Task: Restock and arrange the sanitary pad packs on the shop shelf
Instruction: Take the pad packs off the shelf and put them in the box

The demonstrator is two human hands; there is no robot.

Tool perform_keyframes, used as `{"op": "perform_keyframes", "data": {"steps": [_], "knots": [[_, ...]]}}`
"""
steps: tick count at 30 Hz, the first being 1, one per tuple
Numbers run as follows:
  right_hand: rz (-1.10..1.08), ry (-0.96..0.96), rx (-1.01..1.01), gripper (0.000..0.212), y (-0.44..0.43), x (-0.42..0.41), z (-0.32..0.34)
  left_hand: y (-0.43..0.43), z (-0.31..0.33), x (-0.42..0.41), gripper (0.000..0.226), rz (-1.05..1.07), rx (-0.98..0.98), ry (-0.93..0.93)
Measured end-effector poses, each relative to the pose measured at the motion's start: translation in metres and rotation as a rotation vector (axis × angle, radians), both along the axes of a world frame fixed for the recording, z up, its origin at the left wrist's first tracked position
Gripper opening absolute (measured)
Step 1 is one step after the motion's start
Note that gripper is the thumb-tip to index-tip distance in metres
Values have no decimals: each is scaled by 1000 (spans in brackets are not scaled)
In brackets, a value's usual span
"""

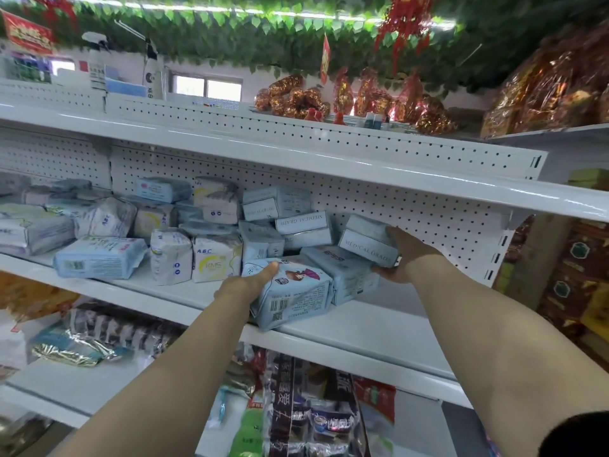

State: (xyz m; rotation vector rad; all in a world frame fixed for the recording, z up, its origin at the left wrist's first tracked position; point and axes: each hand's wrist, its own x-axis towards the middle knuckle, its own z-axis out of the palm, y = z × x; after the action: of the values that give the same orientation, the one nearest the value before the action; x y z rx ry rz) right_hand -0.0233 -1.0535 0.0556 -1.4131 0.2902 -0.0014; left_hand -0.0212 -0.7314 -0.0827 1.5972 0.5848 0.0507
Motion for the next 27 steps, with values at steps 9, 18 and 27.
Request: {"op": "perform_keyframes", "data": {"steps": [9, 18, 27], "knots": [[-31, 90, 313, 22, 8, -54, 4, -39, 41, -80, 105, 88, -113, -223], [31, 39, 385, 16, -39, -106, -18, -31, -23, -57, 145, 303, -381, -249], [49, 14, 433, 23, -152, -171, -33, -220, 48, -201, 153, 364, -568, -315]]}}
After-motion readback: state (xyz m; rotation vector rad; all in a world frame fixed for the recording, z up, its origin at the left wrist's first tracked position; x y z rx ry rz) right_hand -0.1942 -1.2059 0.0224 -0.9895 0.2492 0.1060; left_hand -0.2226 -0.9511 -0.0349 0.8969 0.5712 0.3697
